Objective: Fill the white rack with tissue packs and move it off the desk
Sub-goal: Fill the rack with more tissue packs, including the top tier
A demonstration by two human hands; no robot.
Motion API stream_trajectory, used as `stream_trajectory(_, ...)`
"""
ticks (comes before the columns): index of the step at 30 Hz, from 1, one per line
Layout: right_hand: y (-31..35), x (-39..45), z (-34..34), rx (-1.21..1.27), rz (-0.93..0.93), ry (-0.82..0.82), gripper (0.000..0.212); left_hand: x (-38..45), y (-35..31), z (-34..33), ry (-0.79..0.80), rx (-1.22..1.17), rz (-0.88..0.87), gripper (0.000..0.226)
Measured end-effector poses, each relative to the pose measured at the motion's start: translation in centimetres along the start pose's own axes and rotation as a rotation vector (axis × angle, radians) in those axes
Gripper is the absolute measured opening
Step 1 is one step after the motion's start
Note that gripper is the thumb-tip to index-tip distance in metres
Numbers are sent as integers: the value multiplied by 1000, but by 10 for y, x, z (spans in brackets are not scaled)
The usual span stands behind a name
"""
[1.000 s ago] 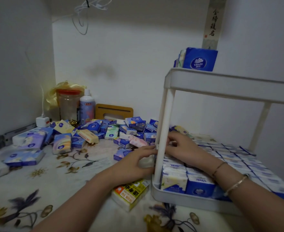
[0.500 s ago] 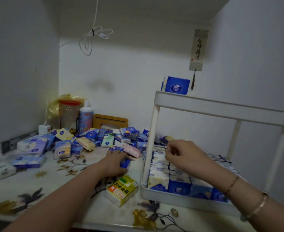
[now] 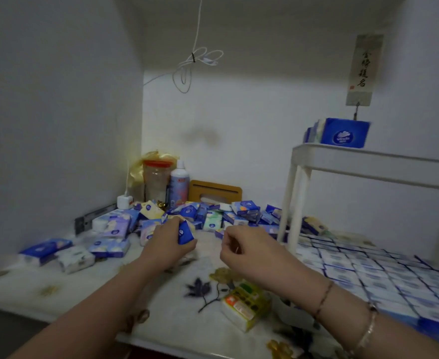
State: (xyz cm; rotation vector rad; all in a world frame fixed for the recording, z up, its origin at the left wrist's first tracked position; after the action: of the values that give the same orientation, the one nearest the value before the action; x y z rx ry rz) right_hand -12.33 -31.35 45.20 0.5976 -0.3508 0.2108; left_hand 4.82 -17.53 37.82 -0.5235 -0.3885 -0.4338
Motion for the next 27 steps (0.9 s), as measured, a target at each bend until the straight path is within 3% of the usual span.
stream_trajectory(4,-7,45,-40,2,-59,40,16,2,38,2,-144,245,171,56)
stream_trajectory(9,-35,113,-85,-22,-160,96,23,16,60,-2,-302,205,333,69)
stream_trajectory(14,-53,162,-119,53,-182,164,33,31,70,-16,-165,395,356,96)
stream_trajectory(17,-55,181,-132,42,-107,226,47,34,78,-24,-111,431,336,83)
stream_trajectory(21,-59,203,-146,-23,-70,248,54,32,81,-22,-124,339,314,70)
stream_trajectory(24,-62,208,-160,-89,-99,302,45,33,84,-19,-152,27,327,76)
stream_trajectory(27,-61,204,-157,-81,-90,236,40,30,80,-12,-206,-246,280,90)
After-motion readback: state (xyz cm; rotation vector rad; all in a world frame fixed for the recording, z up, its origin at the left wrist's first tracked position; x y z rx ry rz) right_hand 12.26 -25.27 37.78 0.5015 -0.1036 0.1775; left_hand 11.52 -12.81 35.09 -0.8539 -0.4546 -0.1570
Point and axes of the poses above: each hand's wrist, its own x-axis towards the middle knuckle, its own z-axis out of the back of the hand, y = z × x, the point moved 2 cm from there along x, towards the middle knuckle, and after that the axes turned 14 degrees about x, right-handed, at the moved point
